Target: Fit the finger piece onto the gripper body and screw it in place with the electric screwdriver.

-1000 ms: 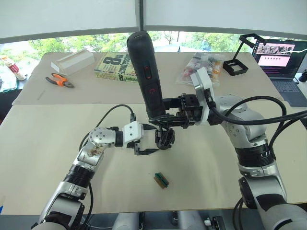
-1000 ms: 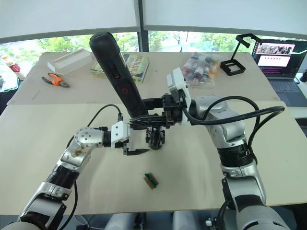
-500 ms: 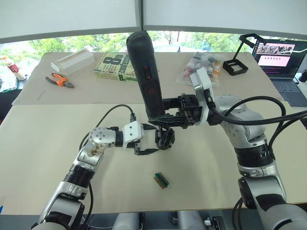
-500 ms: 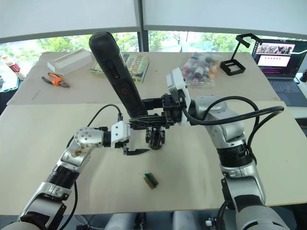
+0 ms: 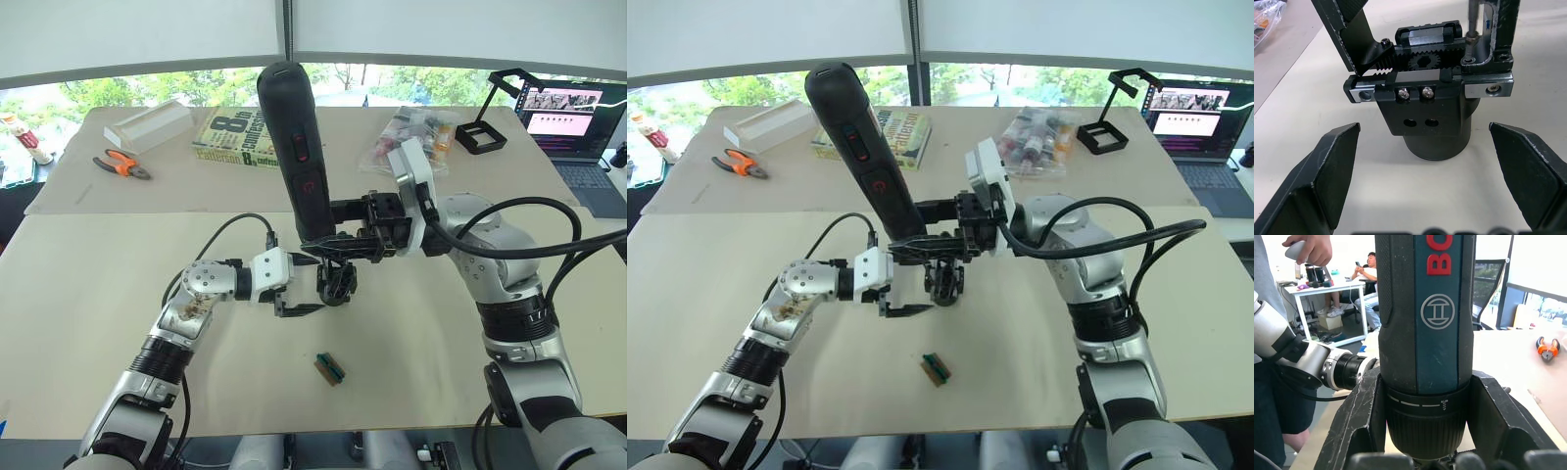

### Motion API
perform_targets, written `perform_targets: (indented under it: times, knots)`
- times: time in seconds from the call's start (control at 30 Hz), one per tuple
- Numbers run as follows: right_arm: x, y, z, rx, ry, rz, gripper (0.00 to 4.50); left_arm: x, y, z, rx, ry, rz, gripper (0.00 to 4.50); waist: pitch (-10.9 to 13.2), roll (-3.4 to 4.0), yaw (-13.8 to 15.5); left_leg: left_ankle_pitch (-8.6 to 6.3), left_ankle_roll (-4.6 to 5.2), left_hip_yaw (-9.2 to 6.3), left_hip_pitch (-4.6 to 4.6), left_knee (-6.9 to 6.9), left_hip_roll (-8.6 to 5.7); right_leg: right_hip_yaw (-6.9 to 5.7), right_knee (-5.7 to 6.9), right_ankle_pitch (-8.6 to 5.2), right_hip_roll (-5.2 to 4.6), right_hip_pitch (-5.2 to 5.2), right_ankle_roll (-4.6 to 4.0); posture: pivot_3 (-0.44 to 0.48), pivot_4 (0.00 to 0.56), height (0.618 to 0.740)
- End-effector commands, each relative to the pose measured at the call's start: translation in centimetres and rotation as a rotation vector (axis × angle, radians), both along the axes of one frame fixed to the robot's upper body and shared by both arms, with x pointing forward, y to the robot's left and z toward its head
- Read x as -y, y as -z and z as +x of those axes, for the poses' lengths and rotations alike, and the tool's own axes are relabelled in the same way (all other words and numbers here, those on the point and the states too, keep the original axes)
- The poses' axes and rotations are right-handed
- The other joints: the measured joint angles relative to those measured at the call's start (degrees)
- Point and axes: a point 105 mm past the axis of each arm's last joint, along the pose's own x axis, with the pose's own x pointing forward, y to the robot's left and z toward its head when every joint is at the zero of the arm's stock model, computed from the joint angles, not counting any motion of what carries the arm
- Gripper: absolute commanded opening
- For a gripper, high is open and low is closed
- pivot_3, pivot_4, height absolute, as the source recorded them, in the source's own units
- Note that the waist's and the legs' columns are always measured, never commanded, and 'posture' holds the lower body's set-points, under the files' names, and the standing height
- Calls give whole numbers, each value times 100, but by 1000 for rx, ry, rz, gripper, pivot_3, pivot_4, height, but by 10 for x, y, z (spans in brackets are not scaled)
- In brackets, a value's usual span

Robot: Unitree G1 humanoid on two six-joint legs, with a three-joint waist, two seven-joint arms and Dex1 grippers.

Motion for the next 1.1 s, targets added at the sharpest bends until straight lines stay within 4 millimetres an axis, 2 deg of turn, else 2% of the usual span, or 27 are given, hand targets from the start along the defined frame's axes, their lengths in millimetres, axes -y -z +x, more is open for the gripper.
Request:
perform_targets:
  times: [0.03,1.1]
  knots:
    - [2,-14,-6,79,-19,30,1897,4,-12,0,51,21,-17,4500,0,0,0,0,0,0,0,0,0,0,0,0,0,0,0,0,150,740]
    - [1,-10,-8,63,-20,28,1897,4,-15,3,59,19,-18,4500,0,0,1,0,0,0,0,0,0,0,0,0,0,0,0,0,150,740]
